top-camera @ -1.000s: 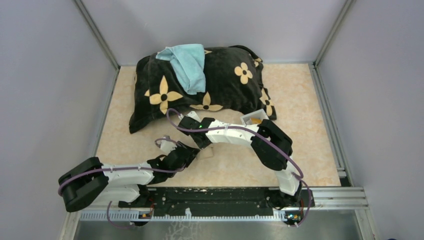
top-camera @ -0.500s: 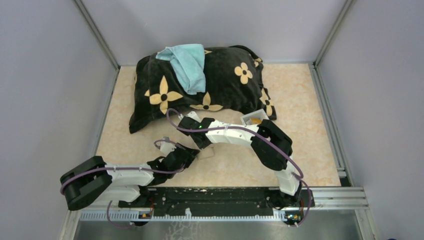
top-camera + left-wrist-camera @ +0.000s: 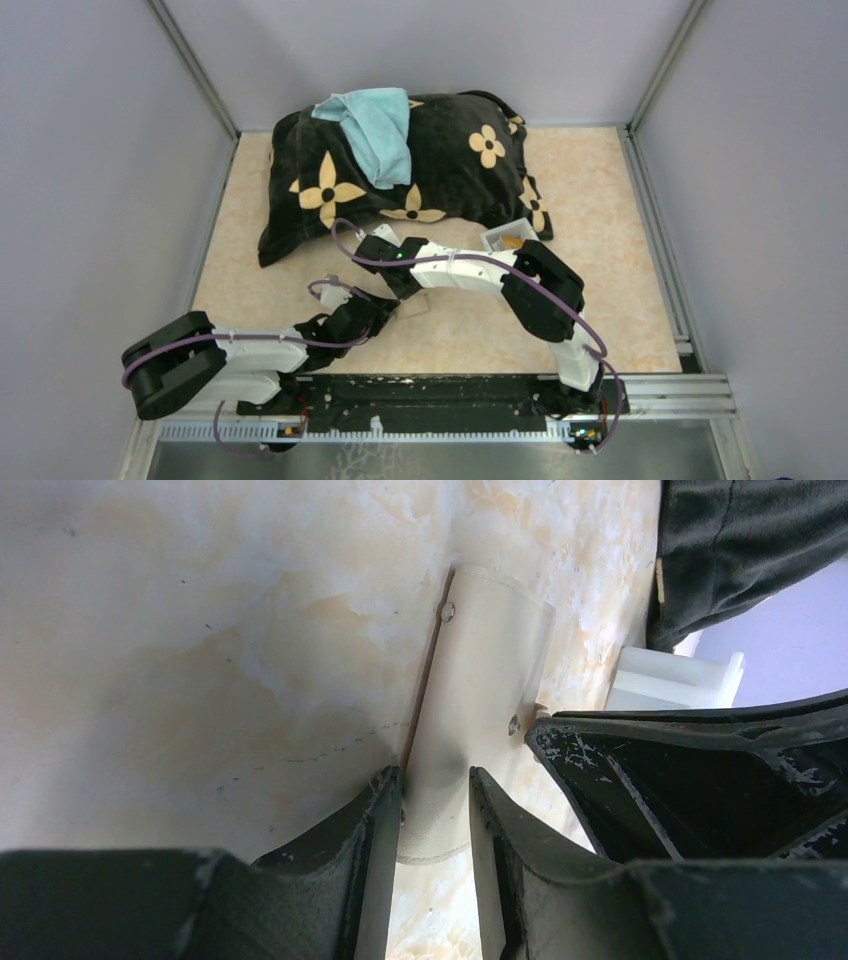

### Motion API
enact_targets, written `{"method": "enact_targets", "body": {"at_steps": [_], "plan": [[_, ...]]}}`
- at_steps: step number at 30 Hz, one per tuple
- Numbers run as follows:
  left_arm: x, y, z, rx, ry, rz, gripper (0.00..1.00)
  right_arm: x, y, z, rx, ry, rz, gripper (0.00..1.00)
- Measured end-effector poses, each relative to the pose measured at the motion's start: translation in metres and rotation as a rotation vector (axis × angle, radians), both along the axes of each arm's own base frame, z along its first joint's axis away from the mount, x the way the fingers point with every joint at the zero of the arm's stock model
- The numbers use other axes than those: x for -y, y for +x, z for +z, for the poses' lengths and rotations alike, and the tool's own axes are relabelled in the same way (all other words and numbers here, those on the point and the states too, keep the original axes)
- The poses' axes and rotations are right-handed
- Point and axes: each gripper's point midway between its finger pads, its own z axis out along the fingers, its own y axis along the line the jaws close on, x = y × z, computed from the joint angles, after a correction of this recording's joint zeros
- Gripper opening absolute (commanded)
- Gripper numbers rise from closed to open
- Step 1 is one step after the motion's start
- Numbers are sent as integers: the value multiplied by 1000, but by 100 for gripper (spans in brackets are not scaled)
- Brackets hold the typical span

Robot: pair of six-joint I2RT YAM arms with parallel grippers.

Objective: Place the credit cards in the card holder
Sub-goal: Close the card holder at the center of the board.

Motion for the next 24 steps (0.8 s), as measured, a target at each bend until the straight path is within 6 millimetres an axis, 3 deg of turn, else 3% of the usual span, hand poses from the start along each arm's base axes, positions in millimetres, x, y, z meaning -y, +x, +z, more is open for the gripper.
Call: {"method": "enact_targets", "body": {"at_steps": [24], "plan": [[2,-2,0,-6,-5,-10,39,5,-2,-1,-4,-19,-9,22]]}}
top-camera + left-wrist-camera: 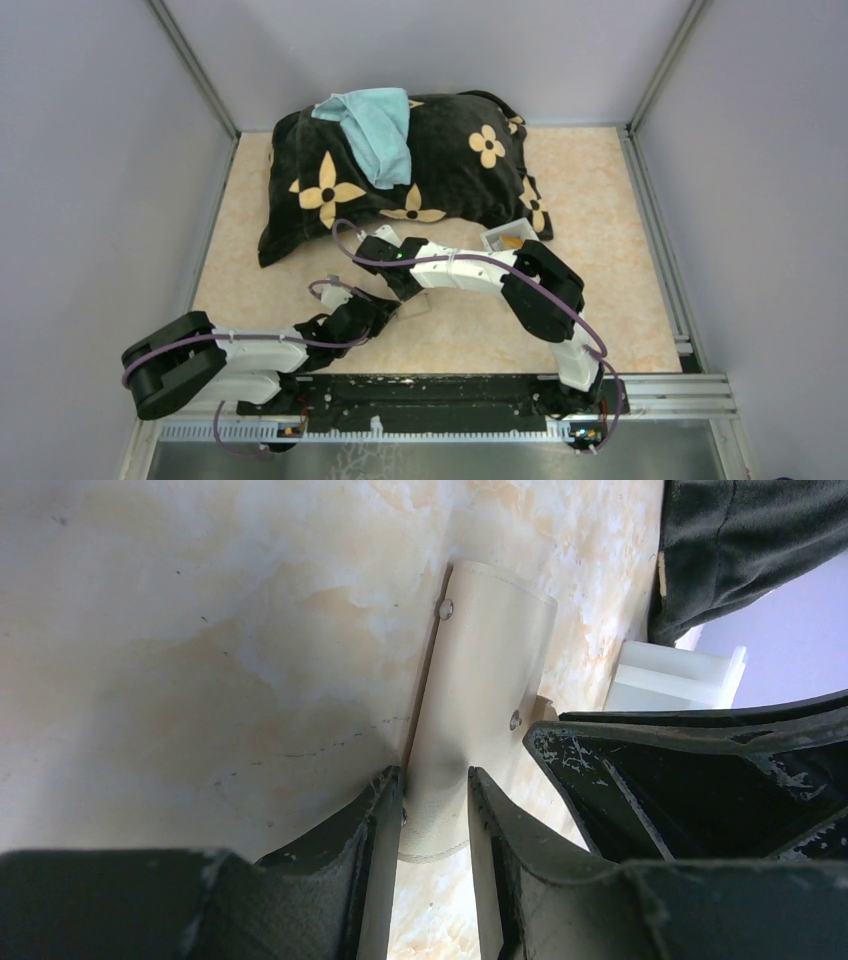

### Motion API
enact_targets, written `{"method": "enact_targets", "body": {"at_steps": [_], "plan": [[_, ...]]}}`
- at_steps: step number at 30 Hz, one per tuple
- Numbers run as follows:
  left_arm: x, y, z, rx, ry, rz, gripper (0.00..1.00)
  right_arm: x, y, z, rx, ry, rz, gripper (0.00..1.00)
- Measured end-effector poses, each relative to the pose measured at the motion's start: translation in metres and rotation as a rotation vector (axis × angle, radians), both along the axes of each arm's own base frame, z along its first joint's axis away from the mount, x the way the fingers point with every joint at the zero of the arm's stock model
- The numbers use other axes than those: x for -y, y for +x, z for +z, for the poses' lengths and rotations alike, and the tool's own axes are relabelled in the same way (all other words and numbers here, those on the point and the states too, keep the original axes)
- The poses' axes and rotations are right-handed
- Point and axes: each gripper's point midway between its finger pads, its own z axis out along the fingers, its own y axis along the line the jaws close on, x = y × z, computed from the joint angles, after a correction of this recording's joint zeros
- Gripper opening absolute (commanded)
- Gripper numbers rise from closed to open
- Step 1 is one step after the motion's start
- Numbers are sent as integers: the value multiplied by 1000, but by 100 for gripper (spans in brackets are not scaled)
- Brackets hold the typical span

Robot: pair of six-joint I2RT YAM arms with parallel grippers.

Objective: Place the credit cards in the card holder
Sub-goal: Close the card holder at the center of the board.

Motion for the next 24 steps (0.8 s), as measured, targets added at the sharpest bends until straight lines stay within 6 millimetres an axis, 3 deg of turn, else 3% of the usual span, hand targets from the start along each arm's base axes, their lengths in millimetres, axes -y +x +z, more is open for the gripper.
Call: {"method": "enact_targets", "body": {"at_steps": [12,24], "plan": [[0,0,0,0,0,-1,38,2,0,0,1,-8,-2,11],[0,0,0,1,2,-3,38,0,-3,1,3,-11,7,15]]}}
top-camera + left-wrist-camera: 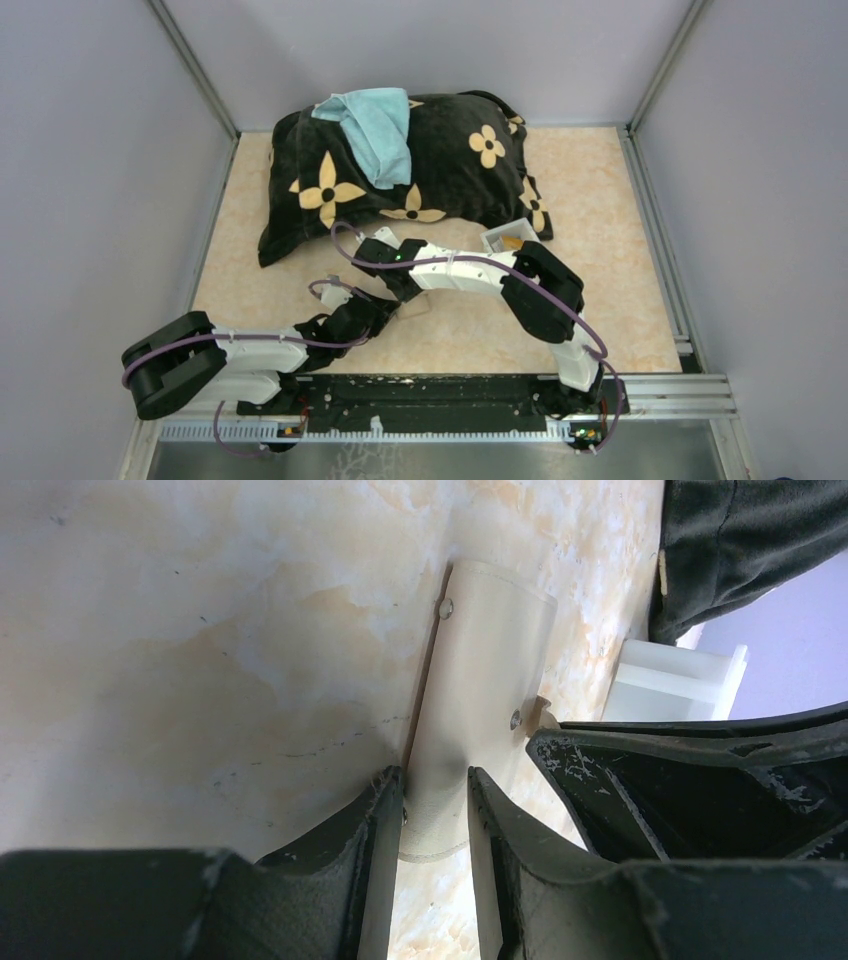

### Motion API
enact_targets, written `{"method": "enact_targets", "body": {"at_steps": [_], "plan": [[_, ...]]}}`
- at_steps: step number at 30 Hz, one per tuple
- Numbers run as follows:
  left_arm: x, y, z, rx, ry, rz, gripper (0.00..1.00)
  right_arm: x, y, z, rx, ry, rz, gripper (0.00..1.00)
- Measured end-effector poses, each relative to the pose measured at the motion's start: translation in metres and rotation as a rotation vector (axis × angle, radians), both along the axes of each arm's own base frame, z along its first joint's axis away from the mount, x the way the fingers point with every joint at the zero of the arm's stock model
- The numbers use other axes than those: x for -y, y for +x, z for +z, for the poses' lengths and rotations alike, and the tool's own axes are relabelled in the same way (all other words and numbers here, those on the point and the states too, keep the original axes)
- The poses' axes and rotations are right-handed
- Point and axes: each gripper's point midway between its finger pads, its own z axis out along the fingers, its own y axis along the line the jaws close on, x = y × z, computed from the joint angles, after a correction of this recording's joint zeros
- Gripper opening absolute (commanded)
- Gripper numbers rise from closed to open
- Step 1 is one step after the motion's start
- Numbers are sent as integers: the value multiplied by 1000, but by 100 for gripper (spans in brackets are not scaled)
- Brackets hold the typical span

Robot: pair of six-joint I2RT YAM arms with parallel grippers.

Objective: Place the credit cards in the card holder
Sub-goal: Close the card holder at the center of the board.

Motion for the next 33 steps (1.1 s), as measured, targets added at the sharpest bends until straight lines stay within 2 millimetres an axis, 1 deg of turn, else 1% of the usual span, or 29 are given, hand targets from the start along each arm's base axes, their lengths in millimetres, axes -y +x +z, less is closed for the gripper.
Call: {"method": "enact_targets", "body": {"at_steps": [4,12,33], "plan": [[0,0,0,-1,0,-2,38,1,-1,2,-1,-2,2,16],[1,-1,0,-4,-2,-7,38,-2,-1,11,10,19,3,17],[3,-2,0,-7,-9,-14,38,-2,-1,11,9,21,2,19]]}}
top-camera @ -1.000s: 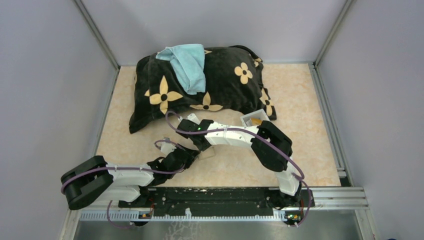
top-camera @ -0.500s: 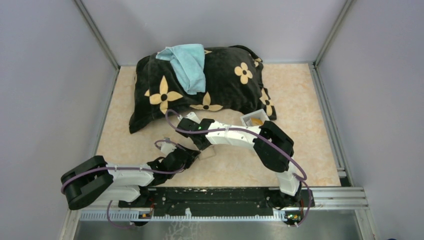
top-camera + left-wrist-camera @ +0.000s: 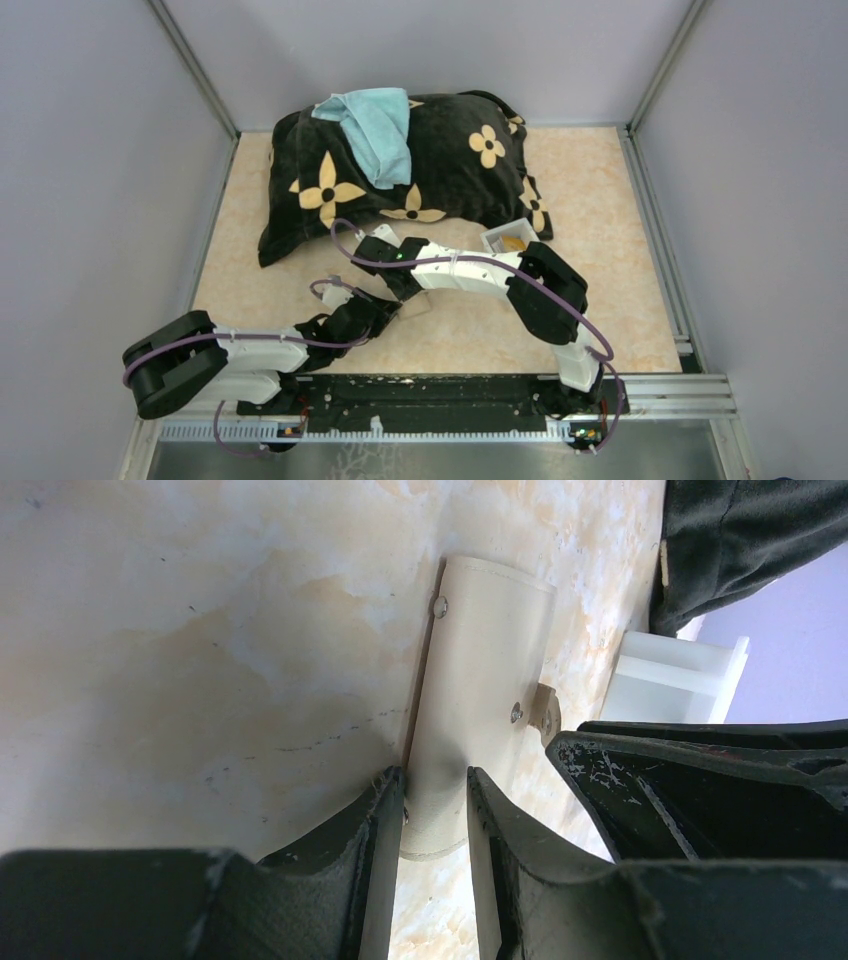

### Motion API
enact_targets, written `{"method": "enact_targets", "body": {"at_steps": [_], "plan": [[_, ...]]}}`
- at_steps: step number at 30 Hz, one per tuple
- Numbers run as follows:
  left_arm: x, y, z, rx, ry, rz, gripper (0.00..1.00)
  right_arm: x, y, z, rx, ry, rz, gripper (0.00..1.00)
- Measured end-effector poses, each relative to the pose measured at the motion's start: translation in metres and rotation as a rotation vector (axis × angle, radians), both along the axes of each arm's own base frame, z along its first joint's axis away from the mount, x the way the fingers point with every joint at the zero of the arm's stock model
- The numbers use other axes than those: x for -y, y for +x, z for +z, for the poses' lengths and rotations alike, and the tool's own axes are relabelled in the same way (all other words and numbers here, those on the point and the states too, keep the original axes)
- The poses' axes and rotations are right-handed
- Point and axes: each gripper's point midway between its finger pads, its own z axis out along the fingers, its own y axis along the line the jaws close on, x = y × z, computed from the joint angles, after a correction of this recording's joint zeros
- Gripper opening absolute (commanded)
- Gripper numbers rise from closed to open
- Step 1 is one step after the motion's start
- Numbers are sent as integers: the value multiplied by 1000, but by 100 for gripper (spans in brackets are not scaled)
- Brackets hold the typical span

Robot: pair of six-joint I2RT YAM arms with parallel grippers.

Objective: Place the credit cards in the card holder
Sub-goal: Close the card holder at the center of the board.

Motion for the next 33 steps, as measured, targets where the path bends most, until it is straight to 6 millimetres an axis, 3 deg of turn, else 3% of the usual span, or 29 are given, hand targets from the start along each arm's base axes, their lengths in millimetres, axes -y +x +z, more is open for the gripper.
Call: {"method": "enact_targets", "body": {"at_steps": [21,33], "plan": [[1,0,0,0,-5,-3,38,0,0,-2,-2,-1,-4,19],[1,-1,0,1,-9,-4,38,1,-1,-8,-9,-15,-5,12]]}}
